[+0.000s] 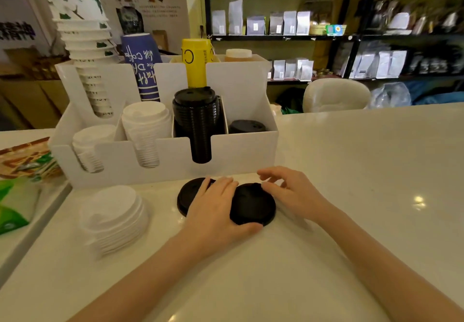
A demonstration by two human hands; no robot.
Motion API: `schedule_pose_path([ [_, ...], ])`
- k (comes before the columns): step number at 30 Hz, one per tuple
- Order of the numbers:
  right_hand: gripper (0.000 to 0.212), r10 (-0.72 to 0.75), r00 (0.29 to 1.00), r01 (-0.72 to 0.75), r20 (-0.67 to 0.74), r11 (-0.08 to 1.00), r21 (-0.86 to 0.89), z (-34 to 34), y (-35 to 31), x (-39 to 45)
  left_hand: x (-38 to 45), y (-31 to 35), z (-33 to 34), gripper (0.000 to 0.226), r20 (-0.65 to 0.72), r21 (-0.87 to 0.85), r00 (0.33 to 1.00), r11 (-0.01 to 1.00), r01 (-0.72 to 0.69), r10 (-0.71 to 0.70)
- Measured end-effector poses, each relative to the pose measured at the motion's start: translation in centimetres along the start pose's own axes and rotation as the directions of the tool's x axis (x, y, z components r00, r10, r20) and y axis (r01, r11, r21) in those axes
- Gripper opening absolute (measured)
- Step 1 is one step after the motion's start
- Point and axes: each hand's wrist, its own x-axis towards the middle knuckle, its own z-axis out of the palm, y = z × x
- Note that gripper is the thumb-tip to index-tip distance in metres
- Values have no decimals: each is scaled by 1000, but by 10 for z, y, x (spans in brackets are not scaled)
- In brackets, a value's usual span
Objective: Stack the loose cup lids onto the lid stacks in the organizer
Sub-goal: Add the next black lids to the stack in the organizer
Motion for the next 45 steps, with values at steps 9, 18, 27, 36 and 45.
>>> schedule_pose_path([
  [9, 30, 33, 997, -31, 69, 999, -27, 1, 3, -8, -4, 4, 1, 85, -57, -21, 997, 998, -53, 51],
  [18, 26, -21, 999, 22, -31, 999, 32, -11, -12, -10, -3, 7, -10, 71, -50, -355, 998, 934, 23, -44],
  [27, 26, -104, 983, 122, -152, 986, 117, -39, -57, 8, 15, 2, -60, 65, -192, -452, 979, 891, -28, -67],
  [36, 32, -196, 956, 239, -221, 952, 192, -52, -88, 60, 54, -24, -108, 70, -259, -676, 943, 736, -24, -207],
  [45, 40, -242, 946, 301, -217, 905, 300, -42, -106, 110, 84, -57, -128, 51, -388, -739, 892, 657, -150, -233],
])
